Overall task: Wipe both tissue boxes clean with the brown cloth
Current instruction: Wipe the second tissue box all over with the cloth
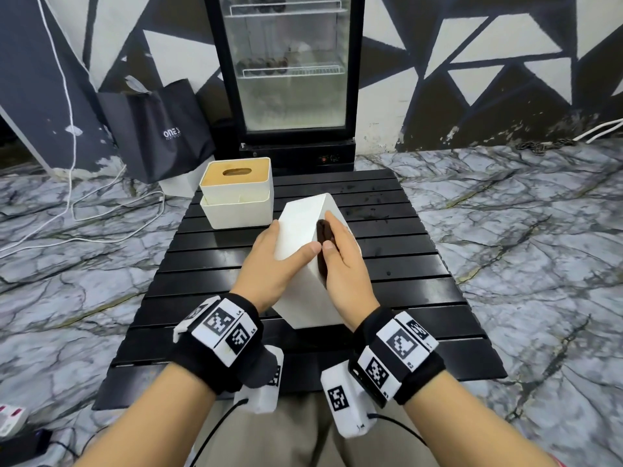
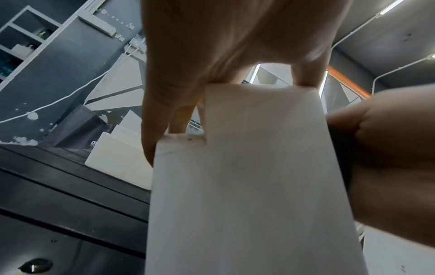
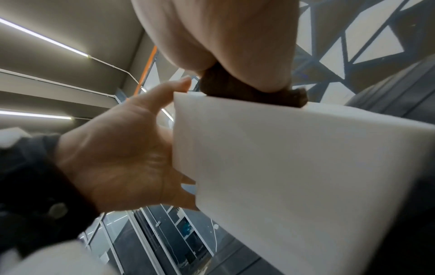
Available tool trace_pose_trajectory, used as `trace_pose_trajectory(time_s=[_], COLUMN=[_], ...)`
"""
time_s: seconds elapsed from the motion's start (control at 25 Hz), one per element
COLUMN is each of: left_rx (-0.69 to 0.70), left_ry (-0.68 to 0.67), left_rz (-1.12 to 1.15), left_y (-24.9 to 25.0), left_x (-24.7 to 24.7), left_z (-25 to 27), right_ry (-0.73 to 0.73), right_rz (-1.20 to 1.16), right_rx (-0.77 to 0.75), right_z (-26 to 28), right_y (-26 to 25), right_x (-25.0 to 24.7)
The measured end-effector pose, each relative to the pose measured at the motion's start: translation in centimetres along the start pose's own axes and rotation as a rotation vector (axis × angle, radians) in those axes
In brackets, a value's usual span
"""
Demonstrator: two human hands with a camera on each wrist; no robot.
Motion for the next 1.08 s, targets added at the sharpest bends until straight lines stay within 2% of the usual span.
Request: trace_pose_trajectory(time_s=[0.16, 0.4, 0.6, 0.76, 0.84, 0.92, 1.08], left_rx=[-0.01, 0.04, 0.028, 0.09, 0.114, 0.127, 0.121], left_ry=[-0.053, -0.129, -0.038, -0.012, -0.013, -0.004, -0.005], left_rz=[-0.103, -0.251, -0.255, -0.124, -0.119, -0.149, -0.182], left_y=[1.2, 2.4, 1.8, 1.7, 1.8, 1.9, 2.0], left_x=[0.8, 3.4, 3.6, 3.7, 3.6, 3.5, 3.6], left_z=[0.3, 1.5, 2.0, 2.3, 2.5, 2.7, 2.5], right_ry=[-0.011, -0.026, -0.128, -0.346, -0.398, -0.4, -0.308], right_rz=[-0.062, 0.253, 0.5, 0.748, 0.749, 0.702, 0.757], right_rx=[-0.103, -0.164, -0.145, -0.167, -0.169, -0.163, -0.12], right_z=[-0.2, 0.5, 1.0, 1.6, 1.5, 0.8, -0.4], right_y=[-1.8, -5.3, -5.2, -4.3, -4.2, -4.1, -3.5], right_x=[-1.4, -5.4, -4.7, -0.8, -0.4, -1.4, -2.8])
Point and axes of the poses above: each hand's wrist, its own z-axis away from the middle knuckle, its own x-axis out of the palm, y = z × x, the point moved 7 cm from there along -z, towards the middle knuckle, and after that the axes turned 15 degrees about -y, right-handed, at the moved point
